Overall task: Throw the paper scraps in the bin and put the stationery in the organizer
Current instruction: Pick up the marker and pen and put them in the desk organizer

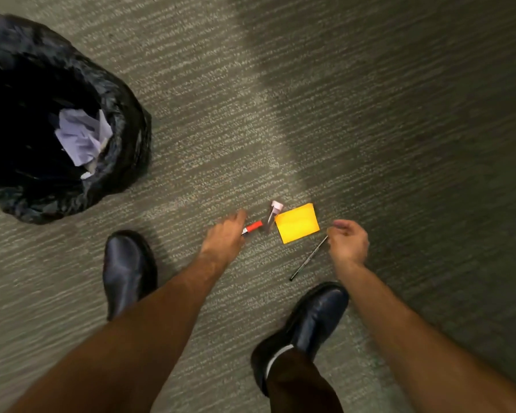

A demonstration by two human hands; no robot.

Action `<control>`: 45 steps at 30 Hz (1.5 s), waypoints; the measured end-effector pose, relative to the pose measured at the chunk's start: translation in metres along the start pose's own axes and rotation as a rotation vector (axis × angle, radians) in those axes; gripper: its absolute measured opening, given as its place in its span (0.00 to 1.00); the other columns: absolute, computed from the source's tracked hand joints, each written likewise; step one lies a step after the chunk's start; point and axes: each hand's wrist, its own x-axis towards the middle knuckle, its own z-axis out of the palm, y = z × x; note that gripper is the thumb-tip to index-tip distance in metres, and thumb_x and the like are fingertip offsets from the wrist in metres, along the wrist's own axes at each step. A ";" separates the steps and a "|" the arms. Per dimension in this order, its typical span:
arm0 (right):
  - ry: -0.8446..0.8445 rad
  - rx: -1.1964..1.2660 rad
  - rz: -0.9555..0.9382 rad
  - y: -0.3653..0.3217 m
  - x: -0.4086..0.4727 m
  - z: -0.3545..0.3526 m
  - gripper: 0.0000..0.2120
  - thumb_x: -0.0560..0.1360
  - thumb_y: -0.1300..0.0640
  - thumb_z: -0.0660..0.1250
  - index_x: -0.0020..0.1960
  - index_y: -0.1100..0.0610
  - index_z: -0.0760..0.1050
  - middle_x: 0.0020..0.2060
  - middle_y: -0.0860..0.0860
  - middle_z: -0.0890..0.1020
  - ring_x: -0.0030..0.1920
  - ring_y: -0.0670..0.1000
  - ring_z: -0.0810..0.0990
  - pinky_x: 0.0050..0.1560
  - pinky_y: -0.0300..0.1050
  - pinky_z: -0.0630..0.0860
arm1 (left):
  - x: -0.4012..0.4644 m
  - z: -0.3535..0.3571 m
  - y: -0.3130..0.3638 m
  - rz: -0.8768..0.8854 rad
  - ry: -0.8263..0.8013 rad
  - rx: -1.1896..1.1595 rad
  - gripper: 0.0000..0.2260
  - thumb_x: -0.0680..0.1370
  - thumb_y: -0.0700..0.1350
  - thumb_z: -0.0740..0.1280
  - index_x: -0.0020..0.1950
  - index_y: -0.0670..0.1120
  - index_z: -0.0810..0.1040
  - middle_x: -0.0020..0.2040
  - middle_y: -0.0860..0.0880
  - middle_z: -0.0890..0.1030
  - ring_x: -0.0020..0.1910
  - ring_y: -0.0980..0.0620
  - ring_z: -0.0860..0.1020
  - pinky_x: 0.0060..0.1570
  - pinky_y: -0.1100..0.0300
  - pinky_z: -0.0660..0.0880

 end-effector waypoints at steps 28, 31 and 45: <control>-0.052 0.187 -0.100 -0.063 -0.070 -0.103 0.11 0.72 0.50 0.66 0.37 0.57 0.74 0.30 0.53 0.78 0.34 0.53 0.74 0.40 0.59 0.75 | -0.073 -0.165 0.109 0.075 0.289 -0.765 0.11 0.86 0.45 0.53 0.61 0.47 0.74 0.36 0.47 0.73 0.32 0.50 0.68 0.31 0.51 0.67; -0.070 0.288 -0.223 -0.155 -0.098 -0.175 0.13 0.69 0.46 0.63 0.41 0.56 0.76 0.30 0.50 0.76 0.33 0.52 0.72 0.37 0.56 0.72 | -0.110 -0.247 0.186 0.140 0.333 -0.896 0.10 0.85 0.45 0.54 0.58 0.51 0.74 0.38 0.49 0.74 0.33 0.48 0.72 0.33 0.48 0.71; 0.026 0.174 -0.680 -0.569 -0.319 -0.531 0.07 0.74 0.52 0.63 0.41 0.52 0.77 0.30 0.48 0.79 0.33 0.48 0.77 0.37 0.46 0.75 | -0.285 -0.678 0.447 0.545 0.538 -0.804 0.10 0.79 0.42 0.68 0.54 0.57 0.79 0.45 0.49 0.82 0.42 0.57 0.77 0.47 0.54 0.75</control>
